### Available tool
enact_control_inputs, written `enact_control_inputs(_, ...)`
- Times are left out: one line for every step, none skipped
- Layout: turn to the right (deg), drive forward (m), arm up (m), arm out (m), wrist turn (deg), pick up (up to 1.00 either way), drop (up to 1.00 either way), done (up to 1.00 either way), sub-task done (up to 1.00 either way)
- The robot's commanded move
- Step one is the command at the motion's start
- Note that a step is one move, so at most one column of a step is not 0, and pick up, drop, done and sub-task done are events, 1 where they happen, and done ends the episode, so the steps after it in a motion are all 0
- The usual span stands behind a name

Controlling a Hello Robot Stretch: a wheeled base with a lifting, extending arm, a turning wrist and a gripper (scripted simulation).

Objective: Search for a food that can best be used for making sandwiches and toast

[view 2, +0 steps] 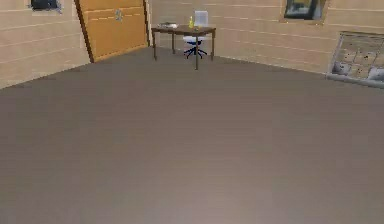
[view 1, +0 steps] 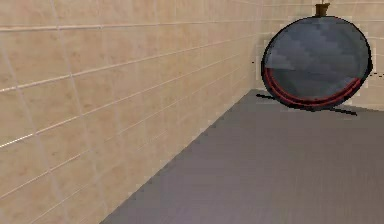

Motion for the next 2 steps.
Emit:
enact_control_inputs(30.0, 0.00, 0.00, 0.00, 0.0, 0.00, 0.00, 0.00, 0.00)
enact_control_inputs(3.0, 0.00, 0.00, 0.00, 0.0, 0.00, 0.00, 0.00, 0.00)
